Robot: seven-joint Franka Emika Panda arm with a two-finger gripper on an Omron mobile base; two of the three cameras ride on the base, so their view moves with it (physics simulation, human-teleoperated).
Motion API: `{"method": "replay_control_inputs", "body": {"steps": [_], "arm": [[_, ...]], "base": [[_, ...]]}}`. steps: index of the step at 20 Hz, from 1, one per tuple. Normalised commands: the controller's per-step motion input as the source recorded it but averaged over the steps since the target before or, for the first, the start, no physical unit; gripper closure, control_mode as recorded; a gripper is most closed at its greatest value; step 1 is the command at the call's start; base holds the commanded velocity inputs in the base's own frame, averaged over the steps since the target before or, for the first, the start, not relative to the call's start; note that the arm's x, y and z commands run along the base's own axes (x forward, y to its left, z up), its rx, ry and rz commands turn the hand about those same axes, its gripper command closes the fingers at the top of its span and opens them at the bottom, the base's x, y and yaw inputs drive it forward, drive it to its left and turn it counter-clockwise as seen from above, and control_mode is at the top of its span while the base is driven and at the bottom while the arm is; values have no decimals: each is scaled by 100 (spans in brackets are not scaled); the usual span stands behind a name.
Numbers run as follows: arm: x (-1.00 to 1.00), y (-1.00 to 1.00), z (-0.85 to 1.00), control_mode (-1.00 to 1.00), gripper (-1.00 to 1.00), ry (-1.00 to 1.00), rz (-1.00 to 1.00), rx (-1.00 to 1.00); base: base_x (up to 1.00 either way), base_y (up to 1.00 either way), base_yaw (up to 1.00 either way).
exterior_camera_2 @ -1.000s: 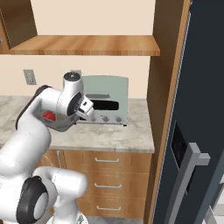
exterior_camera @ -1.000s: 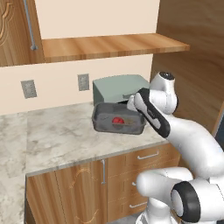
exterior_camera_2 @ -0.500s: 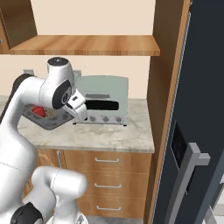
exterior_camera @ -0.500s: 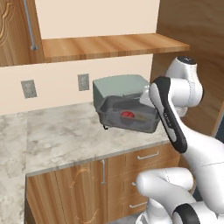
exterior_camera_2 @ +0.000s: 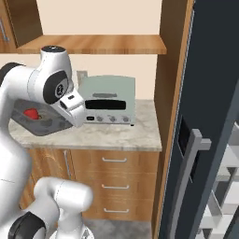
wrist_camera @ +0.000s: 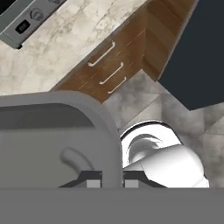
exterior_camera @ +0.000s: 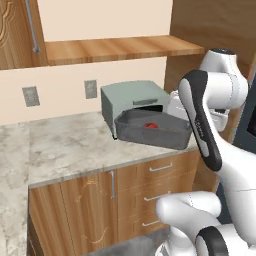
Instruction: Take the bell pepper and garlic out of the freezer and place them in the tupperware container on the counter. Then put the tupperware containing the vegetables back in the freezer.
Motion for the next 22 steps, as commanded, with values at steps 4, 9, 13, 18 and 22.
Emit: {"method": "replay_control_inputs", "body": {"steps": [4,9,13,18,22], "arm": [[0,0,0,100,100,0,0,0],[0,0,0,100,100,0,0,0],[0,0,0,100,100,0,0,0],[0,0,0,100,100,0,0,0],[0,0,0,100,100,0,0,0]], "base": [[-100,-29,-11],[-100,-57,-10],[-100,-80,-9],[-79,-100,-6],[-22,-100,0]]}}
